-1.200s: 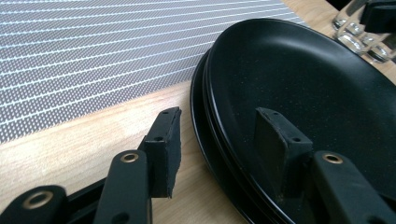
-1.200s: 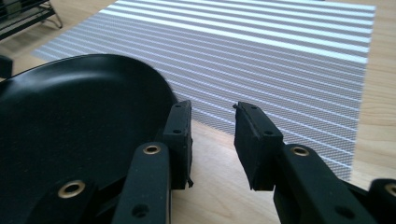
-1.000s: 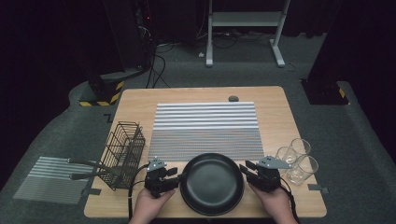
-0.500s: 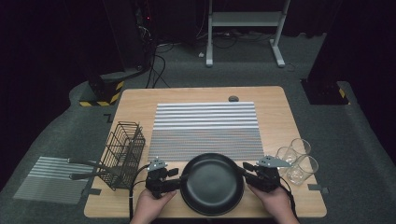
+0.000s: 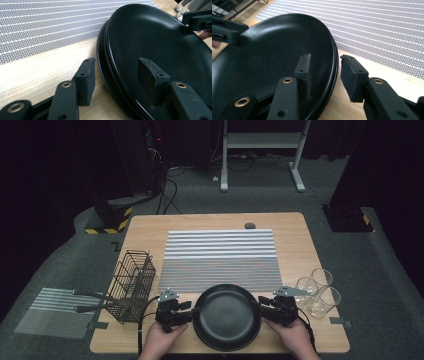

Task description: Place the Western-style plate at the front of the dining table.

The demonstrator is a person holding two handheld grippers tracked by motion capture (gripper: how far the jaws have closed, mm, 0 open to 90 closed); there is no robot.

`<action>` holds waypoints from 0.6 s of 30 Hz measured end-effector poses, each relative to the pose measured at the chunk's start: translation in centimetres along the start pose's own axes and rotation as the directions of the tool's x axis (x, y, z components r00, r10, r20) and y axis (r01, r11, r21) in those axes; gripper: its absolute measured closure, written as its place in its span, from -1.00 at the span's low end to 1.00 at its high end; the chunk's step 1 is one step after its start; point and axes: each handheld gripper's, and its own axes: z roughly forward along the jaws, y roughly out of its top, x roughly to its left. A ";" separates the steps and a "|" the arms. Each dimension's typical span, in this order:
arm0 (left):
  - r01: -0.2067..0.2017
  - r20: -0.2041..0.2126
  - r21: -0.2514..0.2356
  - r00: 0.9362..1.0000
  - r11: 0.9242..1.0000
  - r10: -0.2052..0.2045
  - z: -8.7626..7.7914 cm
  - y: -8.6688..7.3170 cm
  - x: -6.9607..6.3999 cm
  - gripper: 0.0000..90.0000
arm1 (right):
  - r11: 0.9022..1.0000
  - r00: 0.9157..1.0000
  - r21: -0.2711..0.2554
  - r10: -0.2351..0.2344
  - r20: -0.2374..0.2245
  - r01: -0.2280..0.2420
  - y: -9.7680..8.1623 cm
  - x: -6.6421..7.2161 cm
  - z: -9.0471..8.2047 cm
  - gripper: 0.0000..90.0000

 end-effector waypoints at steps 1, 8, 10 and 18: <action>0.002 0.008 0.001 1.000 1.000 -0.002 0.1 0.0 0.0 0.13 | 1.000 1.000 0.002 0.011 -0.008 -0.011 0.1 0.0 -0.1 0.37; 0.031 0.037 -0.001 0.999 1.000 -0.030 0.0 -0.2 0.3 0.12 | 0.999 0.999 0.007 0.039 -0.025 -0.039 0.0 0.1 0.0 0.39; 0.027 0.031 -0.001 0.999 1.000 -0.027 -0.1 -0.2 0.2 0.13 | 0.999 0.999 0.010 0.046 -0.022 -0.046 -0.1 0.2 0.0 0.39; 0.017 0.016 0.002 1.000 1.000 -0.017 -0.6 0.0 0.0 0.25 | 0.993 0.994 0.033 0.110 -0.027 -0.109 0.0 -0.1 -0.2 0.46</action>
